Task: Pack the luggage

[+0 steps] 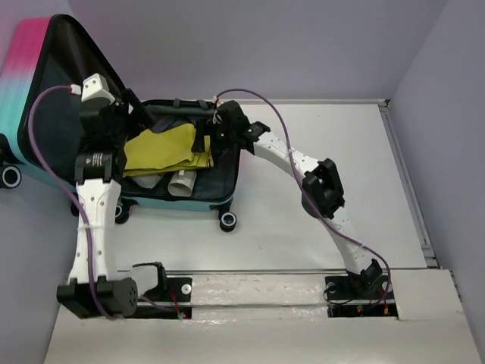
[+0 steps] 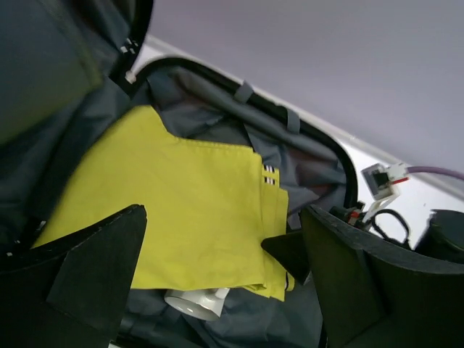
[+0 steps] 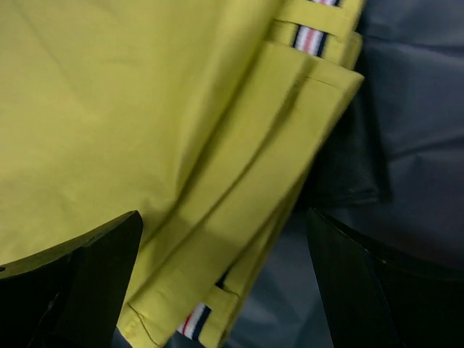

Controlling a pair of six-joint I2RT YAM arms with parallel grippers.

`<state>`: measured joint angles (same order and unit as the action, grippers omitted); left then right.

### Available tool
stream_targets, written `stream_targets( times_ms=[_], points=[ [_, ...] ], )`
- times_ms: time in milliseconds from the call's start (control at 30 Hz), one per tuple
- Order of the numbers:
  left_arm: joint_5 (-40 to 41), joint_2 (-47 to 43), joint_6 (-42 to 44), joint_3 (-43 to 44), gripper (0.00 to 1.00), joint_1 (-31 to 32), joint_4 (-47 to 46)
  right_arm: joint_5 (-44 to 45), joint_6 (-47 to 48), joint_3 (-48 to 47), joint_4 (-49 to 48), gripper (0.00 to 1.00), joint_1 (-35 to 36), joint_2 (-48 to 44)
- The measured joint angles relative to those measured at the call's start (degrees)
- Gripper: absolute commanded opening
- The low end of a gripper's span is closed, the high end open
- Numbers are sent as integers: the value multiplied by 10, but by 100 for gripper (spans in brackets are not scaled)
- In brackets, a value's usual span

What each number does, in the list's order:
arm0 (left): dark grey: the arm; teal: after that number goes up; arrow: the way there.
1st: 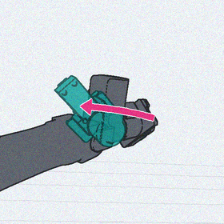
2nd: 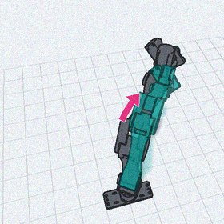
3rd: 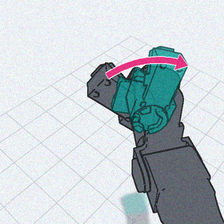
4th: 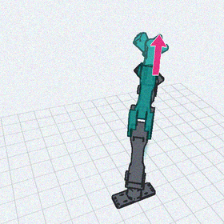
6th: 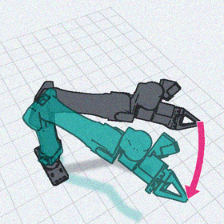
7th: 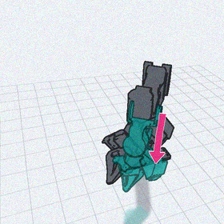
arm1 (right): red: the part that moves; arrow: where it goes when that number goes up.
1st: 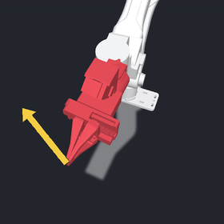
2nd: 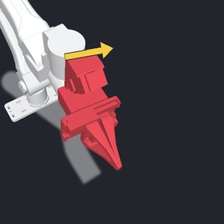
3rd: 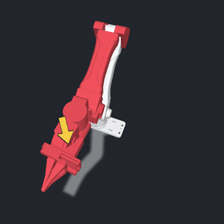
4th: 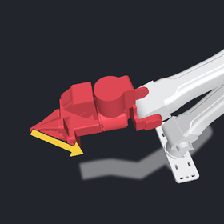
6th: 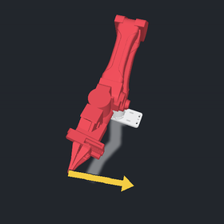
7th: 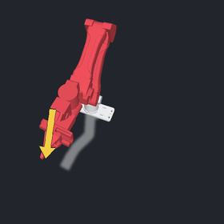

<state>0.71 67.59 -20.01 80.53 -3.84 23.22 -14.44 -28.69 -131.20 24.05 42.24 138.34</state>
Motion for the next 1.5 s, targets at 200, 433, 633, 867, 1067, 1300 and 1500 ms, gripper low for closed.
stream_targets(
  times_ms=[200,433,633,867,1067,1300,1500],
  points=[
    [75,-191,0,-16,99,1,11,4,43,0,45,100,-15,-17],
    [316,-446,-2,-157,99,1,59,8,103,50,49,99,-16,-169],
    [450,-437,-10,-278,99,4,99,-2,138,230,-33,95,-16,-362],
    [541,-317,-2,-289,99,-8,75,-19,161,390,-85,96,-13,-418],
    [558,-244,52,-285,96,-62,1,-48,161,435,-91,96,-13,-391],
    [565,-142,113,-235,83,-82,-84,-32,160,436,-113,98,-13,-378],
    [565,-89,151,-216,14,-83,-117,53,140,436,-113,98,-14,-314]
  ],
)
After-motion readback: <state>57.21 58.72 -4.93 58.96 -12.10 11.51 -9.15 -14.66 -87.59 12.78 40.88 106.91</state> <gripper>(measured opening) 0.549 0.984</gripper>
